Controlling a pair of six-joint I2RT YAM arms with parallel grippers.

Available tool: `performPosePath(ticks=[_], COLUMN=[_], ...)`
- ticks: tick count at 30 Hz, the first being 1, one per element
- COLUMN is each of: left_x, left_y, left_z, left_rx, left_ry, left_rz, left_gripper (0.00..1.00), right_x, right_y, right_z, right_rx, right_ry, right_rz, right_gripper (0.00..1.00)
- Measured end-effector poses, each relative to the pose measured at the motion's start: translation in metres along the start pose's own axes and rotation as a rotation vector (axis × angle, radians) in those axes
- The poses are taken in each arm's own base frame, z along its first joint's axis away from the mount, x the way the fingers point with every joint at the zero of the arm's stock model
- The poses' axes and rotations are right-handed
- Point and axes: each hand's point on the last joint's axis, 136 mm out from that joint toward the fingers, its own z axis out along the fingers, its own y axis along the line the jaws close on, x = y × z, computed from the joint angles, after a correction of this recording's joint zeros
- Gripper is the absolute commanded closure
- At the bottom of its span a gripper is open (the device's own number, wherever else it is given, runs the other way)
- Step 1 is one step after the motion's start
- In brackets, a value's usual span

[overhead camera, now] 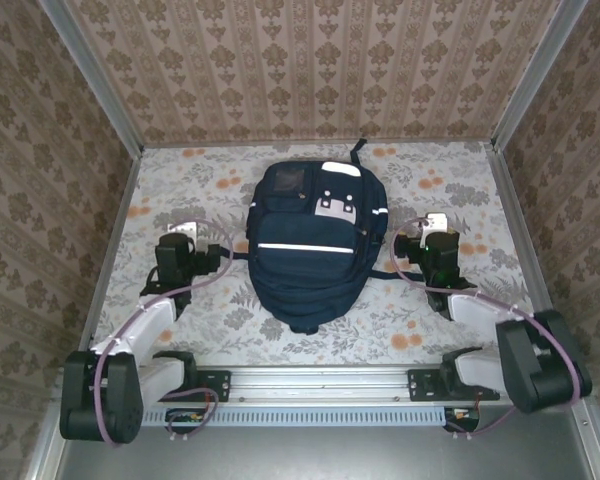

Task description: Pack the student bag

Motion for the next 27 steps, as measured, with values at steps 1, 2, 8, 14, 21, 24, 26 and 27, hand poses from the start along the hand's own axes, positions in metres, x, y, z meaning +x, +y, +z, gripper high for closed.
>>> performPosePath(ticks=[1, 2, 8, 14, 21, 24, 26, 27], left_x=[-0.003, -0.005, 0.009, 0.032, -0.033, -0.032, -0.028, -0.027], left_y=[0.004, 0.011, 0.022, 0.015, 0.01, 0.009, 0.008, 0.008], left_z=[0.002, 0.005, 0.025, 0.056, 0.069, 0.069, 0.07, 0.07], left_rx=[-0.007, -0.02, -0.04, -0.017, 0.03, 0.034, 0.035, 0.036], left_ry=[-0.022, -0.046, -0.117, -0.123, -0.23, -0.221, -0.205, -0.2], left_rz=[-0.013, -0.033, -0.058, -0.047, -0.025, -0.022, -0.018, -0.015], left_gripper=[0.0, 0.0, 0.0, 0.0, 0.0, 0.0, 0.0, 0.0], right_x=[0.003, 0.003, -0.002, 0.017, -0.015, -0.01, -0.007, -0.006], right_y=[-0.003, -0.006, -0.016, -0.018, -0.026, -0.023, -0.02, -0.018], right_z=[0.003, 0.006, 0.016, 0.029, 0.044, 0.044, 0.044, 0.044], right_rx=[0.009, 0.014, 0.024, -0.006, -0.022, -0.036, -0.042, -0.045], right_ry=[0.008, 0.005, -0.121, -0.071, -0.106, -0.086, -0.075, -0.071], right_rz=[0.001, 0.0, 0.029, 0.035, 0.086, 0.082, 0.077, 0.074], right_gripper=[0.0, 0.0, 0.0, 0.0, 0.0, 0.0, 0.0, 0.0])
